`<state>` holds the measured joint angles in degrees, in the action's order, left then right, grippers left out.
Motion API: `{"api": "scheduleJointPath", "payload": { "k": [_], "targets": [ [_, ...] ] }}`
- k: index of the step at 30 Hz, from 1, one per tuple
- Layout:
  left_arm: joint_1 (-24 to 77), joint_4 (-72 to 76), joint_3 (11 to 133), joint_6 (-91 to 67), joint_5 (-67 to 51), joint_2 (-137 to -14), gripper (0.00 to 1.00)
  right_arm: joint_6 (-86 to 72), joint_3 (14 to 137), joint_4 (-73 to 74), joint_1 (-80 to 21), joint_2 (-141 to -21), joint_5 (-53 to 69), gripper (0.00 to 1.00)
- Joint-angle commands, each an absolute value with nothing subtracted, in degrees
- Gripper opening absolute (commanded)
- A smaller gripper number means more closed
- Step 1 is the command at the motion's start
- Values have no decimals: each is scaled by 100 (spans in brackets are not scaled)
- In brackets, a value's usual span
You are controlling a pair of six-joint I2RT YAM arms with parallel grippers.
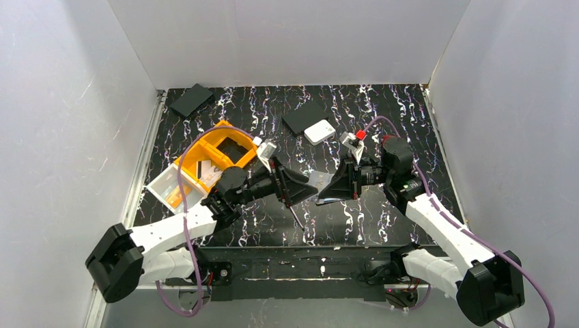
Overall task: Take the credit cards out of the card holder
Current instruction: Place the credit card in the storage box.
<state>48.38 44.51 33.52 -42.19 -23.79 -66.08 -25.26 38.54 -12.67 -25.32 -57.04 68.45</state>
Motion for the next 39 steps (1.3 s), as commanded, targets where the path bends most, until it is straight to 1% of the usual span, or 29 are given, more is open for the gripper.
{"api": "scheduleJointPath", "payload": {
  "k": [1,5,11,14,20,22,24,26,29,30,32,33,34,36,39],
  "targets": [
    [4618,4484,2903,-4342,-1949,-5795,86,-2558,3783,-1581,-2433,-5544,7042,1],
    [4263,4395,2791,-4705,-2601,-5542,85,-2529,3737,-1582,-2408,-5574,7069,1],
    [4217,4333,3073,-4899,-3131,-5969,82,-2523,3733,-1566,-2408,-5645,7116,1],
    [4214,4333,3298,-4934,-3306,-6215,77,-2523,3722,-1556,-2402,-5659,7118,1],
    [4257,4405,3673,-5030,-3736,-6579,63,-2533,3729,-1556,-2391,-5757,7091,1],
    [4266,4428,3691,-5038,-3785,-6617,60,-2532,3733,-1556,-2391,-5787,7083,1],
    [4267,4438,3659,-4984,-3781,-6585,59,-2528,3728,-1548,-2391,-5808,7075,1],
    [4231,4259,3663,-4800,-3758,-6475,61,-2352,3759,-1398,-2391,-5810,7053,1],
    [4015,2788,4040,-4065,-3804,-6210,66,-1217,4042,-194,-2399,-5841,7040,1],
    [3923,2245,4227,-3796,-3824,-6113,68,-631,4292,488,-2399,-5900,7047,1],
    [3711,1312,4598,-3221,-3980,-5993,77,863,4804,2061,-2411,-6083,6934,1],
    [3627,911,4820,-3006,-4101,-5971,82,1581,5084,3103,-2447,-6201,6762,1],
    [3550,391,5055,-2741,-4171,-5991,87,2152,5330,3682,-2522,-6330,6430,1],
    [3507,-712,5671,-2106,-4276,-6142,92,2868,5673,4329,-2649,-6579,6090,1],
    [3507,-1684,6454,-1498,-4564,-6530,92,3144,5767,4501,-2771,-6782,6043,1]
  ]
}}
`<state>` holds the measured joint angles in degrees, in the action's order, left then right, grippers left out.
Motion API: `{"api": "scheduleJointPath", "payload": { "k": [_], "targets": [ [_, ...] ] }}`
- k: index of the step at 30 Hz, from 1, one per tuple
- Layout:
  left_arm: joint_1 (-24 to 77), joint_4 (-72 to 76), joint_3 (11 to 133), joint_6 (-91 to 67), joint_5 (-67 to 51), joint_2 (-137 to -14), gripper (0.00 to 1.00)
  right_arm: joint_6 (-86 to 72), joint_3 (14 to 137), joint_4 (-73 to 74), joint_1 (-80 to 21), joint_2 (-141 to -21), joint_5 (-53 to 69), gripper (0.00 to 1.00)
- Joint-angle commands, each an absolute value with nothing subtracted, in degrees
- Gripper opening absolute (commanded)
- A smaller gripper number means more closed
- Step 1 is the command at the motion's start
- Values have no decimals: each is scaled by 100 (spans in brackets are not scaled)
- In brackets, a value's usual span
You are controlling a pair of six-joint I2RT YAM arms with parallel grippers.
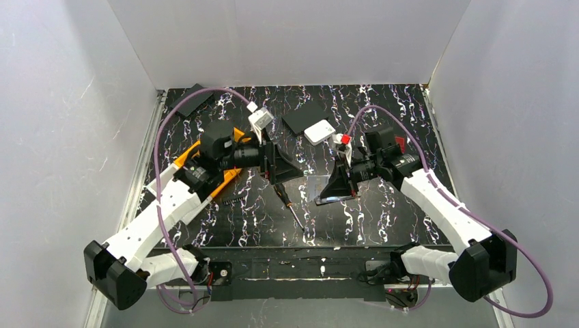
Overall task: Take the credit cards out of the card holder
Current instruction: Place the credit card in the storage box.
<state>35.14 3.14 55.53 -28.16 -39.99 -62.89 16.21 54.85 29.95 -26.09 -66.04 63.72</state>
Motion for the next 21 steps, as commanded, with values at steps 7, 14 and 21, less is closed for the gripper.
{"api": "scheduleJointPath", "payload": {
  "k": [7,14,21],
  "targets": [
    [3840,-2487,7261,-673,-4994,-7345,81,3302,5839,4578,-2954,-6984,5860,1],
    [4406,-2959,7520,502,-4271,-7747,72,3340,5856,4622,-2966,-7109,6024,1],
    [4588,-2552,7525,513,-4534,-8028,54,3344,5878,4623,-2969,-7215,6137,1]
  ]
}}
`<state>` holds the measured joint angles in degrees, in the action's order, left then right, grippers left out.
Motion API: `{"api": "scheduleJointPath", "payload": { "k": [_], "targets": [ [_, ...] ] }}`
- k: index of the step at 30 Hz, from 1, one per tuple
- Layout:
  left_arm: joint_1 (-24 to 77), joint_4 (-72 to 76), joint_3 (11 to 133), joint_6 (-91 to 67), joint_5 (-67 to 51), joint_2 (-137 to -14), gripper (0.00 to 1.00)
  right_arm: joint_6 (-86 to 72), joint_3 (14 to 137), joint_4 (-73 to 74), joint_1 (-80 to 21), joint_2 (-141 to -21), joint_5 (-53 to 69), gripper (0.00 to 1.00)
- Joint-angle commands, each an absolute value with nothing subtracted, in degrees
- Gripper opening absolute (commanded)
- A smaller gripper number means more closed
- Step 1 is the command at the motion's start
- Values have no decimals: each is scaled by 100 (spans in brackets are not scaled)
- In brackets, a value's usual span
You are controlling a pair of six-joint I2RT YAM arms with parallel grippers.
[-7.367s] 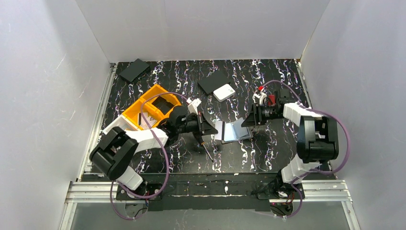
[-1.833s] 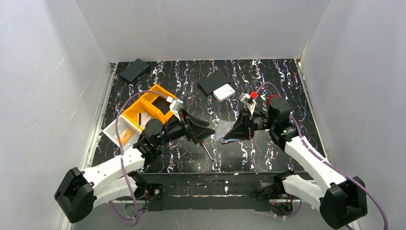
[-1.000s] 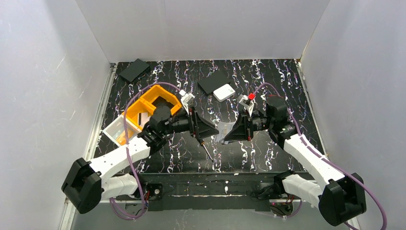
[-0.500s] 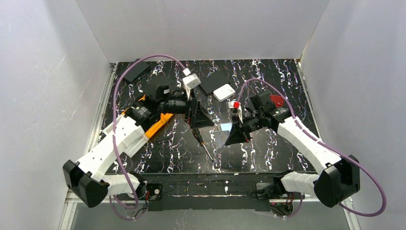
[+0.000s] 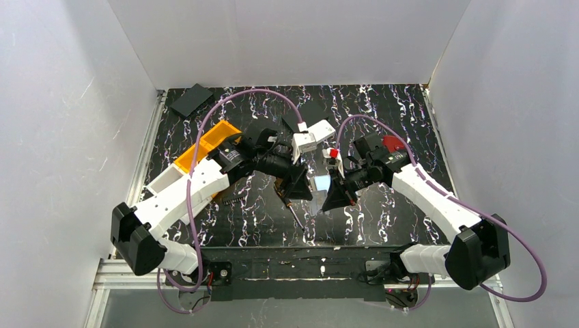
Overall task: Take the credit cards out of the card holder
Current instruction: Place the credit card in the storage box.
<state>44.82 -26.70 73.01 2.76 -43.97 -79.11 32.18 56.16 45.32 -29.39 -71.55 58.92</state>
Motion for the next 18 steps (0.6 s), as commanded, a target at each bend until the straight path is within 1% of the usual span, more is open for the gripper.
{"api": "scheduleJointPath", "payload": {
  "k": [1,4,7,12,13,14,15,18],
  "targets": [
    [4600,-2526,7493,509,-4524,-8056,53,3344,5890,4627,-2963,-7226,6161,1],
    [4639,-2250,7287,368,-4560,-8086,48,3348,5885,4632,-2962,-7242,6200,1],
    [4663,-2098,7200,266,-4679,-8141,35,3345,5872,4632,-2966,-7266,6205,1],
    [4668,-2068,7160,139,-4869,-8224,21,3344,5876,4615,-2958,-7279,6205,1],
    [4678,-2047,7131,106,-4909,-8215,18,3344,5876,4615,-2966,-7278,6205,1],
    [4680,-2029,7089,78,-4946,-8205,11,3348,5878,4614,-2962,-7277,6205,1],
    [4677,-2016,7056,64,-4981,-8183,0,3350,5875,4614,-2963,-7281,6205,1],
    [4683,-1993,6928,44,-5008,-8098,0,3342,5877,4614,-2962,-7262,6197,1]
  ]
}}
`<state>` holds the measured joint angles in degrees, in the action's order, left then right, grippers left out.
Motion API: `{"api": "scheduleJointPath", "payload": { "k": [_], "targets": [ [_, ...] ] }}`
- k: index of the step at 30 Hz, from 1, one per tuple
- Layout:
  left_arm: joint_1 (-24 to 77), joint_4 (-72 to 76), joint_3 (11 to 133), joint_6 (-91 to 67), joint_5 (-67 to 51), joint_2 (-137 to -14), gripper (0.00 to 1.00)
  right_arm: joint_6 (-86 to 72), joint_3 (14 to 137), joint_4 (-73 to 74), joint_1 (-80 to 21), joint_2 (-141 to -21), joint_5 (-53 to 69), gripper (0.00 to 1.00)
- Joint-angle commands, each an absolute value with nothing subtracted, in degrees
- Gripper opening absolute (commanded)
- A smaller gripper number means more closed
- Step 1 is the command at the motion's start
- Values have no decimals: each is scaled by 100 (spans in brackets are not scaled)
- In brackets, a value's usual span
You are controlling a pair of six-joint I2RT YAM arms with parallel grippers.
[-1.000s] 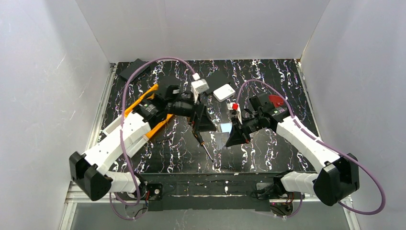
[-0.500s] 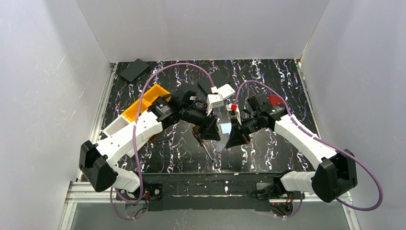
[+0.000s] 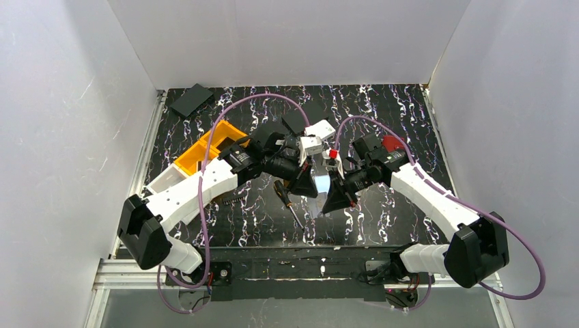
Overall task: Take the credit cards out of the card holder
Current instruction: Place the credit card in the storage box.
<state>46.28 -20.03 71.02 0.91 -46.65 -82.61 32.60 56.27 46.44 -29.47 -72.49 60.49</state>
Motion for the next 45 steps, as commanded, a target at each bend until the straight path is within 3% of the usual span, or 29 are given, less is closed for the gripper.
{"api": "scheduleJointPath", "payload": {
  "k": [1,4,14,16,19,20,23,25,28,35,36,37,39,43,45],
  "targets": [
    [4682,-1973,6866,-123,-5011,-8062,0,3347,5867,4614,-2962,-7255,6189,1],
    [4684,-1748,6587,-354,-4945,-7835,0,3343,5851,4607,-2964,-7190,6188,3],
    [4674,278,5188,-1897,-4209,-6804,0,3063,5646,4299,-2933,-6952,6256,47],
    [4657,395,5008,-2140,-3814,-6631,0,2909,5535,4149,-2858,-6908,6367,59],
    [4622,745,4625,-2691,-3214,-6307,0,2326,5318,3605,-2519,-6814,6883,87],
    [4615,990,4374,-2882,-3020,-6157,0,2030,5223,3342,-2315,-6741,7203,92],
    [4611,1802,3776,-3474,-2319,-5615,0,133,4651,1377,-1963,-6457,7825,96],
    [4621,3099,2942,-4148,-1700,-5275,0,-1281,4004,-435,-1899,-6086,7749,98],
    [4757,4636,2509,-4621,-1219,-5560,0,-1258,4114,-207,-1898,-6271,7402,98],
    [4909,5470,2589,-4834,-984,-6123,0,-1703,4223,-444,-1909,-6770,7410,91],
    [4928,5581,2576,-4860,-959,-6187,0,-1994,4238,-750,-1909,-6857,7503,82],
    [4955,5657,2575,-4882,-942,-6248,0,-2220,4364,-865,-1907,-6997,7628,65],
    [4965,5715,2562,-4890,-913,-6294,0,-2249,4478,-817,-1907,-7111,7701,44],
    [4973,5747,2533,-4868,-862,-6304,0,-2212,4526,-794,-1907,-7151,7784,10],
    [4975,5748,2491,-4860,-853,-6316,0,-2155,4519,-787,-1907,-7089,7796,1]
  ]
}}
